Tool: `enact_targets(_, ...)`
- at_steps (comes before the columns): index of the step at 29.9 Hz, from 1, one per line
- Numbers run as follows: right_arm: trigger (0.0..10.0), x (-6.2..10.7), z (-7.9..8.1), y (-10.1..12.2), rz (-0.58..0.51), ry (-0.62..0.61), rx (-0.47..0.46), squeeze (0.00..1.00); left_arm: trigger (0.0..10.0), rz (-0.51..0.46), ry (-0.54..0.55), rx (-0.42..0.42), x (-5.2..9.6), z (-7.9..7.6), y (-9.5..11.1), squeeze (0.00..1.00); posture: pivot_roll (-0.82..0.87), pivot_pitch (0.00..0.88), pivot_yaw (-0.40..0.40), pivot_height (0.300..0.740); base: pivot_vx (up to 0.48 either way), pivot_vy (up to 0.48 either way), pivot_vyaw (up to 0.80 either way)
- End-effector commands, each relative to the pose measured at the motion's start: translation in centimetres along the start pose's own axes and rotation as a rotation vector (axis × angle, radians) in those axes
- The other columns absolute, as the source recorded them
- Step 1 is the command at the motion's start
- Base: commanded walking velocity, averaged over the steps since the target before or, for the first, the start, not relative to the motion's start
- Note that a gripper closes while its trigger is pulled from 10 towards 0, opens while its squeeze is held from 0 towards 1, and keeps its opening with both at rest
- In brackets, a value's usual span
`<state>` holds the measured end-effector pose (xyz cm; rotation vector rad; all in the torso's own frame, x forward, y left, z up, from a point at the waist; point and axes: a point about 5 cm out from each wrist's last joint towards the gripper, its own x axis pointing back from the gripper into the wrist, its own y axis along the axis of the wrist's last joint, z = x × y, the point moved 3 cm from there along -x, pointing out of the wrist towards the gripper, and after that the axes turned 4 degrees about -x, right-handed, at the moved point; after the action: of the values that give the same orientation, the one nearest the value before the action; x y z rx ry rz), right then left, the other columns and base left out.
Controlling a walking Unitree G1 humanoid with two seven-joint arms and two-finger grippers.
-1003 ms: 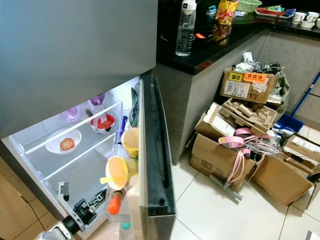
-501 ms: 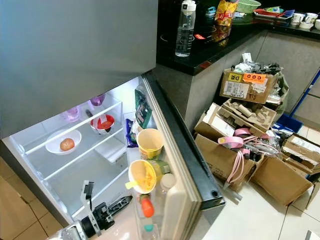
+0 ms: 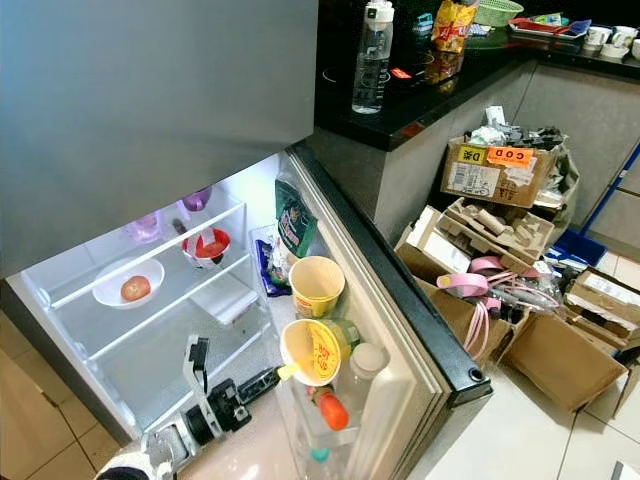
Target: Restocking fridge
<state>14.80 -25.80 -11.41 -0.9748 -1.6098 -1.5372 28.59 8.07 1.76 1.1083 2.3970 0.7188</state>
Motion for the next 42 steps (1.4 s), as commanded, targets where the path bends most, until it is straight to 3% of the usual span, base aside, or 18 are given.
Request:
enact_targets(1,10.0,-0.1,0.5,1.3,-0.053,0.069,0.001,0.0,10.0,-0.023,0.059,0.006,0.3,0.6,-0.1,0.0,-0.07,0.0,-0.013,0.74,0.0,0.0,0.0)
enact_targets(4,10.0,0.0,2.3,3.3,-0.12,0.26,0.019,0.0,10.0,-0.025,0.159,-0.002,1.5,1.7,-0.4,0.0,-0.07,0.0,-0.013,0.74,0.0,0.0,0.0)
enact_targets(6,10.0,0.1,2.7,3.5,-0.129,0.297,0.029,0.0,10.0,-0.023,0.173,-0.002,1.8,1.8,-0.4,0.0,-0.07,0.0,-0.013,0.74,0.0,0.0,0.0)
enact_targets(8,10.0,0.4,3.7,4.7,-0.157,0.425,0.095,0.0,10.0,-0.022,0.222,0.008,2.8,2.4,-0.8,0.0,-0.08,0.0,-0.015,0.74,0.0,0.0,0.0)
enact_targets(11,10.0,0.9,4.1,5.7,-0.173,0.522,0.168,0.0,10.0,-0.021,0.262,0.013,3.6,2.8,-1.0,0.0,-0.08,0.0,-0.015,0.74,0.0,0.0,0.0)
enact_targets(14,10.0,1.0,4.0,6.0,-0.181,0.541,0.192,0.0,10.0,-0.021,0.27,0.012,3.8,2.9,-1.1,0.0,-0.08,0.0,-0.018,0.74,0.0,0.0,0.0)
enact_targets(17,10.0,0.8,1.7,6.6,-0.177,0.4,0.211,0.0,10.0,-0.021,0.279,0.007,3.6,2.9,-1.2,0.0,-0.08,0.0,-0.021,0.74,0.0,0.0,0.0)
enact_targets(18,10.0,0.8,1.7,6.6,-0.177,0.4,0.211,0.0,10.0,-0.021,0.279,0.007,3.6,2.9,-1.2,0.0,-0.08,0.0,-0.021,0.74,0.0,0.0,0.0)
enact_targets(21,10.0,0.5,-0.8,4.8,-0.091,0.208,0.177,0.0,10.0,-0.018,0.278,0.004,3.4,2.9,-1.3,0.0,-0.08,0.0,-0.023,0.74,0.0,0.0,0.0)
enact_targets(23,10.0,0.6,-1.6,3.3,-0.025,0.158,0.154,0.0,10.0,-0.018,0.277,0.004,3.4,2.8,-1.3,0.0,-0.08,0.0,-0.022,0.74,0.0,0.0,0.0)
enact_targets(26,10.0,0.9,-1.6,0.4,0.079,0.178,0.177,0.0,10.0,-0.017,0.275,0.003,3.3,2.8,-1.3,0.0,-0.08,0.0,-0.023,0.74,0.0,0.0,0.0)
enact_targets(27,10.0,0.9,-1.6,0.4,0.079,0.178,0.177,0.0,10.0,-0.017,0.275,0.003,3.3,2.8,-1.3,0.0,-0.08,0.0,-0.023,0.74,0.0,0.0,0.0)
enact_targets(29,10.0,1.2,-1.3,-2.1,0.159,0.195,0.161,0.0,10.0,-0.017,0.267,0.0,3.2,2.7,-1.3,0.0,-0.08,0.0,-0.022,0.74,0.0,0.0,0.0)
enact_targets(30,10.0,1.6,-0.8,-4.5,0.236,0.213,0.162,0.0,10.0,-0.013,0.245,-0.012,2.7,2.5,-1.1,0.0,-0.08,0.0,-0.022,0.74,0.0,0.0,0.0)
enact_targets(32,10.0,1.9,-0.7,-5.9,0.279,0.2,0.153,0.0,10.0,-0.01,0.204,-0.026,2.0,2.1,-0.8,0.0,-0.08,0.0,-0.021,0.74,0.0,0.0,0.0)
enact_targets(33,10.0,2.2,-1.0,-7.3,0.323,0.15,0.137,0.0,10.0,-0.009,0.139,-0.044,0.9,1.3,-0.4,0.0,-0.08,0.0,-0.021,0.74,0.0,0.0,0.0)
enact_targets(36,10.0,2.4,-1.2,-8.0,0.348,0.116,0.138,0.0,10.0,-0.007,0.098,-0.056,0.2,0.8,-0.1,0.0,-0.08,0.0,-0.021,0.74,0.0,0.0,0.0)
enact_targets(42,10.0,2.9,-1.9,-9.6,0.383,0.006,0.106,0.0,10.0,0.03,-0.063,-0.109,-2.7,-1.3,0.6,0.0,-0.09,0.0,-0.015,0.74,0.0,0.0,0.0)
